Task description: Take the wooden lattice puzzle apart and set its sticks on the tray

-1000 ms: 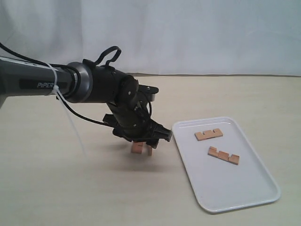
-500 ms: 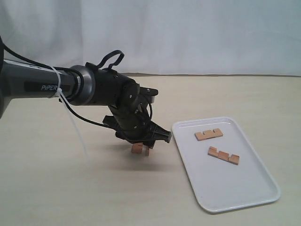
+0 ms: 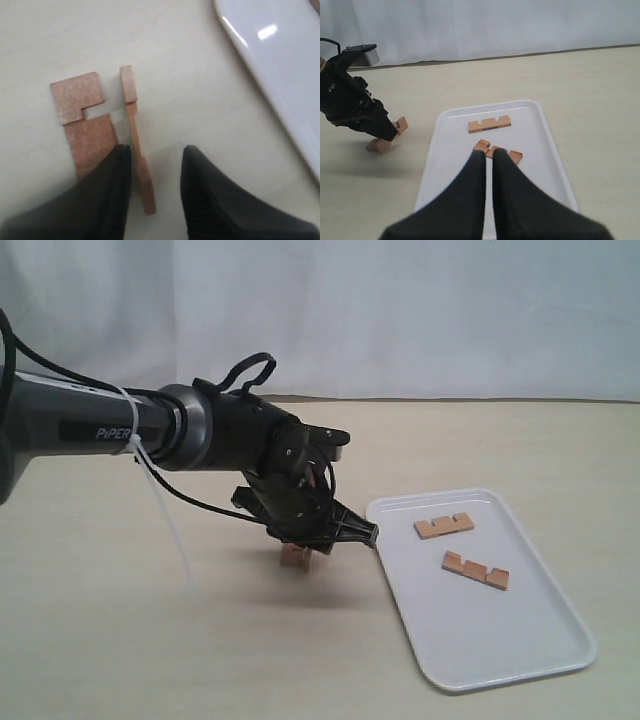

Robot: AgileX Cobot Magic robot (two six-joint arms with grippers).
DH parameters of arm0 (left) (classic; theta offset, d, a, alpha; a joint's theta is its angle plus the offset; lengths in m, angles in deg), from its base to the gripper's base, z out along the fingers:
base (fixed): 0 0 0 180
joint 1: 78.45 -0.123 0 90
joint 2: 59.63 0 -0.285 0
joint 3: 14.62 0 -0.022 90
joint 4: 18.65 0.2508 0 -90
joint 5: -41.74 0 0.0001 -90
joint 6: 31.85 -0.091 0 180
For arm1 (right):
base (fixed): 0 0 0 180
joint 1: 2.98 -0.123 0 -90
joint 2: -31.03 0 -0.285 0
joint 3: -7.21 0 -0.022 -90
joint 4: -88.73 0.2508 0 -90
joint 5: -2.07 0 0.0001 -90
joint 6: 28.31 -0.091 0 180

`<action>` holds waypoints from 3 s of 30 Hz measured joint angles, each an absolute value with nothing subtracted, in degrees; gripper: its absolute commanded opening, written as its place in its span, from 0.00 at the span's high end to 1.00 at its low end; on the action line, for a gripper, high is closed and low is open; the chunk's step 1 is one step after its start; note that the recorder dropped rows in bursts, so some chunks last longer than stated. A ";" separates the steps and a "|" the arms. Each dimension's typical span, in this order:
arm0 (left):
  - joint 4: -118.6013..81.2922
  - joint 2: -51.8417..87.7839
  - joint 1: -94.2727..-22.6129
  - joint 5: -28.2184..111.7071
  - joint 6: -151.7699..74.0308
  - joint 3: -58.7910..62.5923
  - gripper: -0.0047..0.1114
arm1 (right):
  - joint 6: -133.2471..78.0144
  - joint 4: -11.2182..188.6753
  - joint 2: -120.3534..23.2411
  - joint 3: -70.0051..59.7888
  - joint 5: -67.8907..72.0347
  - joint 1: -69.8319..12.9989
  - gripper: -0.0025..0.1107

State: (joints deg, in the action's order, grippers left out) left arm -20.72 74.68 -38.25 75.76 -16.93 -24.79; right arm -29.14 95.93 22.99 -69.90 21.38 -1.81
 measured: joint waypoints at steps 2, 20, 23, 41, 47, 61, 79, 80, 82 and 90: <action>-20.72 74.68 -37.81 75.51 -16.93 -24.79 0.91 | -29.14 95.93 22.99 -69.90 21.38 -1.81 0.94; -18.65 74.68 -37.83 76.03 -16.93 -24.79 0.92 | -29.14 95.93 22.99 -69.90 21.38 -1.81 0.94; -18.65 74.68 -37.83 76.03 -16.93 -24.79 0.78 | -29.14 95.93 22.99 -69.90 21.38 -1.81 0.94; -19.04 77.20 -37.74 72.72 -17.06 -24.79 0.58 | -29.14 95.93 22.99 -69.90 21.38 -1.81 0.94; -17.21 78.18 -36.36 69.46 -18.60 -24.98 0.58 | -29.14 95.93 22.99 -69.90 21.38 -1.81 0.94; -15.71 78.06 -36.23 72.54 -24.08 -25.49 0.96 | -29.14 95.93 22.99 -69.90 21.38 -1.81 0.94; -16.24 71.55 -35.88 76.83 -24.83 -25.49 0.96 | -29.14 95.93 22.99 -69.90 21.38 -1.81 0.94; -16.37 71.55 -35.88 77.01 -24.83 -25.49 0.96 | -29.14 95.93 22.99 -69.90 21.38 -1.81 0.94; -17.40 71.55 -35.88 77.66 -24.96 -25.49 0.96 | -29.14 95.93 22.99 -69.90 21.38 -1.81 0.94; -18.65 71.55 -34.23 78.89 -26.57 -25.49 0.84 | -29.14 95.93 22.99 -69.90 21.38 -1.81 0.94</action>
State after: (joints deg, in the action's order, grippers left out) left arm -18.65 71.55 -34.23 78.89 -26.57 -25.49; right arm -29.14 95.93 22.99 -69.90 21.38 -1.81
